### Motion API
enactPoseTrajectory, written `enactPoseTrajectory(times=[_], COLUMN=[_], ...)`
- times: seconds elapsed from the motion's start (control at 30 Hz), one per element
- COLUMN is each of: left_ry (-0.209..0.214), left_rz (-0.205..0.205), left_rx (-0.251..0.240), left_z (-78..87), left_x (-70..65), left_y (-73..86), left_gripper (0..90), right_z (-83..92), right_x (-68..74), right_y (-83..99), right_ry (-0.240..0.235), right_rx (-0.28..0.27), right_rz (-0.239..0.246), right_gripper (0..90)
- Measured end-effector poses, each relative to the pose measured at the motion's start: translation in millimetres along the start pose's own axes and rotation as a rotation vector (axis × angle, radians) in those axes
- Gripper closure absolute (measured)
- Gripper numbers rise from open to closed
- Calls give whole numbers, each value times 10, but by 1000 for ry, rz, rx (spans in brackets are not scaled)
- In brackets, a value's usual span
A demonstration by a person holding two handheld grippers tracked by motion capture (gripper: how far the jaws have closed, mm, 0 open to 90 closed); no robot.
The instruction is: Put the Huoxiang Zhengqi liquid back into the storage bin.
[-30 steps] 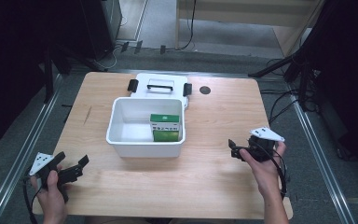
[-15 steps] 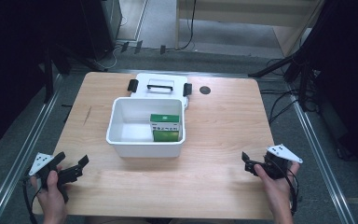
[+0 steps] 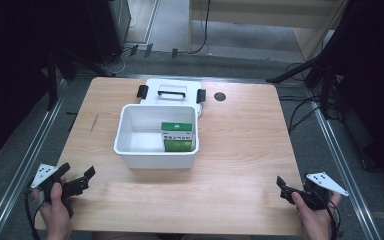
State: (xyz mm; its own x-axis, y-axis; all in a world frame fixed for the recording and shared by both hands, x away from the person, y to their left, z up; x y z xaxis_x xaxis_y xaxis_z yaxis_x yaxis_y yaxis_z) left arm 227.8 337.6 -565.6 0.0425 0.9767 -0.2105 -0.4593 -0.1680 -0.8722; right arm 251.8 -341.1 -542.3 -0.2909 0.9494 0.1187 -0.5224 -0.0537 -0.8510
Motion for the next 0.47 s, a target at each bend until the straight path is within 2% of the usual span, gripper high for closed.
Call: enactPoseTrajectory(times=[0.2,0.33,0.47], left_ry=[-1,-1,-1], left_rz=[-2,-3,-1], left_rx=[-1,0,4], left_z=[1,-1,-3], left_x=[-1,-2,-2], left_y=[0,0,-1], left_gripper=[6,6,6], right_z=[98,89,72], right_x=[-98,-113,-86], right_y=[95,169,206], right_ry=[4,-8,-10], right_rx=[-11,-15,0], right_rz=[-25,-39,-21], right_gripper=[22,22,24])
Point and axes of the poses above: each handheld gripper's, and its own axes: z roughly backward along the jaws, y roughly out of its underside, x roughly to its left, the point moved 3 cm from there along -z, roughly forward along the jaws, and after that the axes turned 6 degrees about -y, right-handed, at the moved point
